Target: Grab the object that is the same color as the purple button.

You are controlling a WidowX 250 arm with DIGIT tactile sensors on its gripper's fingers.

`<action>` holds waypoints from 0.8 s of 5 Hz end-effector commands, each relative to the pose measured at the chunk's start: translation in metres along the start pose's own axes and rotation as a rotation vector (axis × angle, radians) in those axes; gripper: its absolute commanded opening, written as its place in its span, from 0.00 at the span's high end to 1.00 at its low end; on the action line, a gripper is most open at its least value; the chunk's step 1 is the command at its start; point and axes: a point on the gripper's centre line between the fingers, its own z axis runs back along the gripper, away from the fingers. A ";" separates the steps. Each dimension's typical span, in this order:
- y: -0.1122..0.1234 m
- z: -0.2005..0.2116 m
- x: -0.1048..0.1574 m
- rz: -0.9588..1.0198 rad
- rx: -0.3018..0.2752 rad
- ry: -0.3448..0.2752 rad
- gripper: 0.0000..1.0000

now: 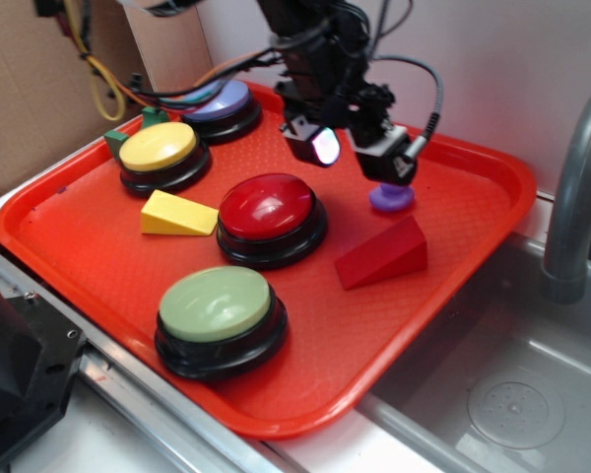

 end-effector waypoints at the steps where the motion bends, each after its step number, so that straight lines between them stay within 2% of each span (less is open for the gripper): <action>1: -0.015 -0.015 0.026 -0.019 -0.001 -0.055 0.00; 2: -0.018 -0.022 0.025 -0.028 0.014 -0.060 0.00; 3: -0.017 -0.028 0.024 -0.012 0.054 -0.066 0.28; 4: -0.014 -0.025 0.024 -0.010 0.060 -0.075 0.90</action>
